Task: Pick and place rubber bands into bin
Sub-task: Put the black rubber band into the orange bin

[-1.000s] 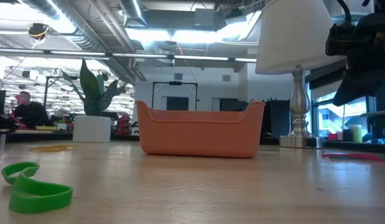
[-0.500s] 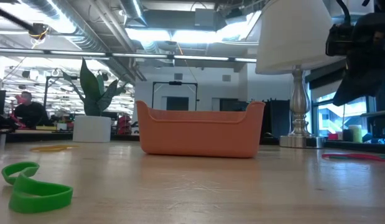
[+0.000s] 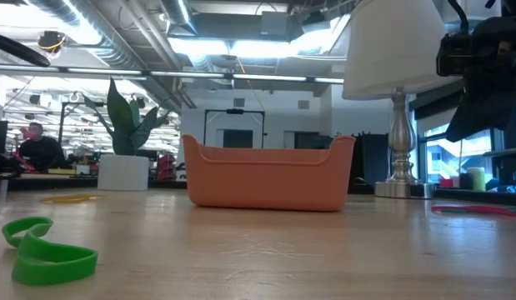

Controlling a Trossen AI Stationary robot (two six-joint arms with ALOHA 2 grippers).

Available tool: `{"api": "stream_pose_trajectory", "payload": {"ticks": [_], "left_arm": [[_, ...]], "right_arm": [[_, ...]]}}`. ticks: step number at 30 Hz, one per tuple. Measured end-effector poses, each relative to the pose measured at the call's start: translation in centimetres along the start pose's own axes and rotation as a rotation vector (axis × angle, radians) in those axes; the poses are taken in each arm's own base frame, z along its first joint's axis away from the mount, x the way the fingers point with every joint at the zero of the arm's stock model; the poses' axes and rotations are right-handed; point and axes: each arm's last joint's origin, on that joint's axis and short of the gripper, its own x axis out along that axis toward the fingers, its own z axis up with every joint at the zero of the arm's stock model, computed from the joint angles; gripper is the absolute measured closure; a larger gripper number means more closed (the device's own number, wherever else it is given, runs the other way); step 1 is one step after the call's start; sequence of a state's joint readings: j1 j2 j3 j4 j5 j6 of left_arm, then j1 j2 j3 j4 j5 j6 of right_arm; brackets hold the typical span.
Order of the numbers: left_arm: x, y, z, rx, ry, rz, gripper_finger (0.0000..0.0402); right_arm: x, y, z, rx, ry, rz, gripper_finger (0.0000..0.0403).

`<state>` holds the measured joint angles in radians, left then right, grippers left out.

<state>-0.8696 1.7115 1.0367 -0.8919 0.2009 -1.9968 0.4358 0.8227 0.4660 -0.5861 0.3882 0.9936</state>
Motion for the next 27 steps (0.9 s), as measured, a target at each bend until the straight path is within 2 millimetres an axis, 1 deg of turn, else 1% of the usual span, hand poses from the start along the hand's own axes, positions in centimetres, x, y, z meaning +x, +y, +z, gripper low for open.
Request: {"api": "stream_pose_trajectory", "payload": {"ticks": [5,9,13,18,21,24,27], "left_arm": [[0.0,-0.1,0.1,0.005,-0.049,-0.024,0.0334],[0.2,-0.2,0.2,0.058,-0.052,-0.014,0.0336],[0.9,-0.4,0.2,0.068,-0.055,0.001,0.0338],[2.3,-1.1,0.2,0.066,-0.056,0.016,0.0336],[2.7,-1.4,0.1,0.066,-0.048,0.015,0.0338],[2.8,-1.4,0.2,0.064,-0.046,0.013,0.0345],[2.3,-1.6,0.3,0.056,-0.046,0.005,0.0368]], "right_arm": [[0.0,0.0,0.0,0.0,0.0,0.0,0.0323],[0.0,0.0,0.0,0.0,0.0,0.0,0.0323],[0.0,0.0,0.0,0.001,-0.001,0.001,0.0323],[0.0,0.1,0.1,0.006,-0.007,0.012,0.0323],[0.0,0.2,0.1,0.008,-0.01,0.016,0.0323],[0.0,0.2,0.1,0.009,-0.011,0.018,0.0323],[0.0,0.2,0.1,0.009,-0.011,0.018,0.0323]]}}
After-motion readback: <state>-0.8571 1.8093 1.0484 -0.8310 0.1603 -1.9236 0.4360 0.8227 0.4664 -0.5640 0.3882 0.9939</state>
